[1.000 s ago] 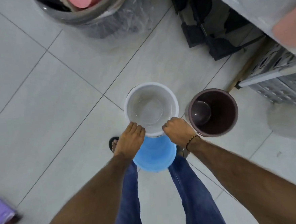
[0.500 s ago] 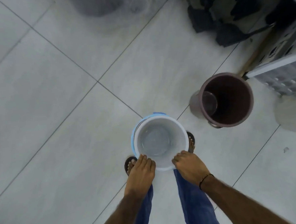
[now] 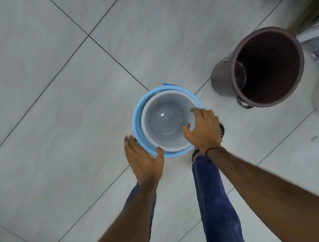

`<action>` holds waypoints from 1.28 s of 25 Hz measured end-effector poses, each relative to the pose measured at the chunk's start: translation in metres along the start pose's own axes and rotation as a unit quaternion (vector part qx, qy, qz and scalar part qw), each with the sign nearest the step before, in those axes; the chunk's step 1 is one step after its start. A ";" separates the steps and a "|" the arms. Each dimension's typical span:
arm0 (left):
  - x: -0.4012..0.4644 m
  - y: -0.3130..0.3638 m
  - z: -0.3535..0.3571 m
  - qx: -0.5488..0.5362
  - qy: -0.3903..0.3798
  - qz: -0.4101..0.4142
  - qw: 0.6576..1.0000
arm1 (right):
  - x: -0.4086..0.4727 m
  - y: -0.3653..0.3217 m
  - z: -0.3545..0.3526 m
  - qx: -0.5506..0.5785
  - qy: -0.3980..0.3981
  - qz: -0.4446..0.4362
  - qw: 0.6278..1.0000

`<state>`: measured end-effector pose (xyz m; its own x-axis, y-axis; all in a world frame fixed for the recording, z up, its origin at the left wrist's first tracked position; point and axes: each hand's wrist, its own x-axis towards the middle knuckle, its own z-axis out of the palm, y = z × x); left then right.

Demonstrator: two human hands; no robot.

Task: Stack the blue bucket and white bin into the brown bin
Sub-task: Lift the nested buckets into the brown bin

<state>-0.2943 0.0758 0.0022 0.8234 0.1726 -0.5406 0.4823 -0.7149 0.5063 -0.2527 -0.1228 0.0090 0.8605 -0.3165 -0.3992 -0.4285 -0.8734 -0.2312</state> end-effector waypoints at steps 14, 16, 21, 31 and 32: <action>0.019 0.016 0.044 -0.318 0.008 -0.371 0.873 | 0.101 0.028 0.019 0.130 -0.206 0.106 0.964; 0.040 0.009 0.028 -0.267 0.010 -0.326 0.907 | 0.088 0.031 0.019 0.136 -0.219 0.126 0.958; 0.065 0.032 -0.030 -0.126 -0.007 -0.222 0.967 | 0.067 0.020 -0.011 0.220 -0.223 0.159 0.936; 0.028 0.241 -0.164 0.013 -0.060 0.033 0.998 | 0.018 0.016 -0.229 0.425 -0.076 0.251 0.867; 0.022 0.266 -0.168 0.029 -0.064 0.063 0.996 | 0.012 0.023 -0.251 0.439 -0.057 0.262 0.858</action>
<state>-0.0975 0.0038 0.2379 0.8296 -0.0070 -0.5583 0.3561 -0.7635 0.5388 -0.1835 -0.2396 0.2217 0.4754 -0.4982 -0.7251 -0.8334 0.0089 -0.5525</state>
